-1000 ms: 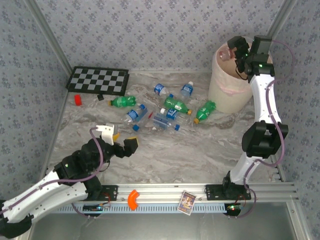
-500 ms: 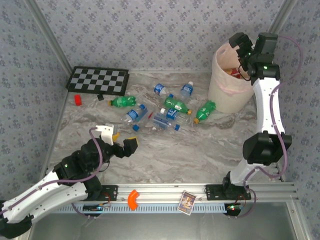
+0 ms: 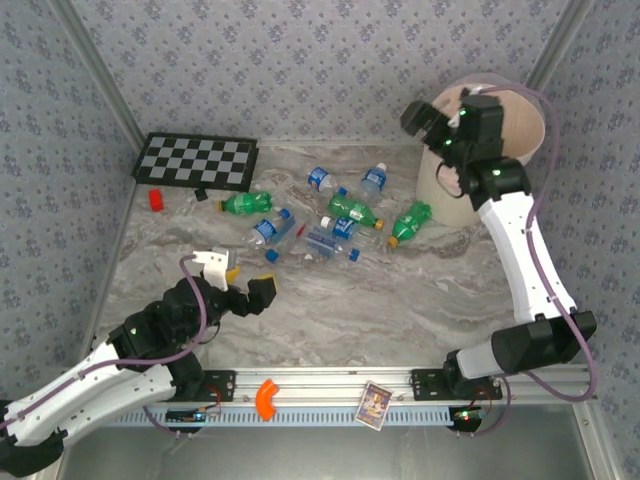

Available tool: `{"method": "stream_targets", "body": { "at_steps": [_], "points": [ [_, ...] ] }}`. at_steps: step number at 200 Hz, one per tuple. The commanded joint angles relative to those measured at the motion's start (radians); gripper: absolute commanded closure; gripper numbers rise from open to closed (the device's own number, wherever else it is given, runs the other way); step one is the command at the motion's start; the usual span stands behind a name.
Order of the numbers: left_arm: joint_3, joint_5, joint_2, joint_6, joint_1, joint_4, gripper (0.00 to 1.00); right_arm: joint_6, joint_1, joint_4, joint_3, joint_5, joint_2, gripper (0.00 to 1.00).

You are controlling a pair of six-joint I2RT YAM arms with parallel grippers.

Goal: Put the plastic bottles in the bin

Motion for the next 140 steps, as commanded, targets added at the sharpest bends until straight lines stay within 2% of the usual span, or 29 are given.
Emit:
{"method": "stream_targets", "body": {
  "at_steps": [1,40,70,112,140],
  "points": [
    [0.0,0.02,0.01,-0.003,0.005,0.032,0.0,-0.124,0.102,-0.011,-0.066,0.146,-0.045,0.0],
    [0.005,0.024,0.023,0.001,0.005,0.041,0.0,-0.201,0.203,-0.011,-0.169,0.184,-0.025,0.0],
    [0.009,0.023,0.027,0.001,0.005,0.034,0.0,-0.295,0.232,-0.024,-0.216,0.14,0.018,0.01],
    [0.003,0.023,0.034,-0.001,0.005,0.046,0.0,-0.473,0.318,-0.102,-0.203,0.105,0.134,0.0],
    [0.01,0.025,0.043,0.001,0.005,0.044,0.0,-0.547,0.36,-0.195,-0.166,0.031,0.237,0.01]
  ]
}}
